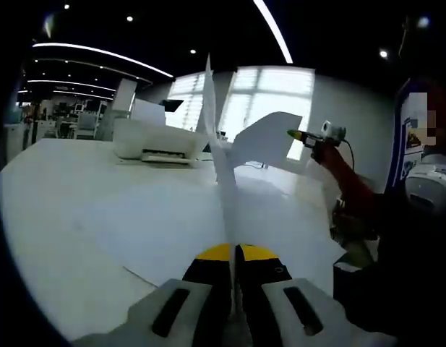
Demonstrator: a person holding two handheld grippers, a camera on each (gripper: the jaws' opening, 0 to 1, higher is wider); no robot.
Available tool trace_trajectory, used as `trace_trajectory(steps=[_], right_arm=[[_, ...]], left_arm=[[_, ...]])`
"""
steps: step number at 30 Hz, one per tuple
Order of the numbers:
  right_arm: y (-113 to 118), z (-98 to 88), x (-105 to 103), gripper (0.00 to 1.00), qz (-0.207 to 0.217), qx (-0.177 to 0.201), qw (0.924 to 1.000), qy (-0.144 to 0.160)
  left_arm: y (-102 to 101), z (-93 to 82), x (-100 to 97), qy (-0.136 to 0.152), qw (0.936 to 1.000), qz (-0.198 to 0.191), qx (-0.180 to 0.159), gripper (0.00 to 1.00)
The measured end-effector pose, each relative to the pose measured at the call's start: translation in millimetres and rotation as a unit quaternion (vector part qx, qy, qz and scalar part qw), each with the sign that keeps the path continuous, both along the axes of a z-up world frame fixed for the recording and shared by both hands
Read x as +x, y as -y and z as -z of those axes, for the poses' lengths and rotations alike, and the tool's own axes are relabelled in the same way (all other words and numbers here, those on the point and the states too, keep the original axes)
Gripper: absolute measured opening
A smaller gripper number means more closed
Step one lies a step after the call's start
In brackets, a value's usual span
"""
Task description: Organize the stack of printing papers by aligning and flattening the scattered papers on the table
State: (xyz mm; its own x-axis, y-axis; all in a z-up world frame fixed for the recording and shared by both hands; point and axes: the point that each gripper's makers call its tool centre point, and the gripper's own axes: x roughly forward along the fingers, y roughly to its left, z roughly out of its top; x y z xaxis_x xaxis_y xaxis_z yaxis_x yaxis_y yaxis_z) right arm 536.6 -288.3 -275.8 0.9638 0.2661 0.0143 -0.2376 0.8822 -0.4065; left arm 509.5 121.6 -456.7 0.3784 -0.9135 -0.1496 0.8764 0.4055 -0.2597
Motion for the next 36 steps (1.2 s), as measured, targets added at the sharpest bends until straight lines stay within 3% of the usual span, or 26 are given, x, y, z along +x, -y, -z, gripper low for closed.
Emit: trace_trajectory(steps=[19,36], right_arm=[[1,-44.0,-22,0.0,0.009,0.002,0.9986,0.053],[-53,-56.0,-48,0.0,-0.053,-0.012,0.997,0.055]], left_arm=[[-1,0.5,0.7,-0.002,1.0,-0.002,0.001,0.06],[0,0.6,-0.1,0.004,1.0,-0.002,0.005,0.06]])
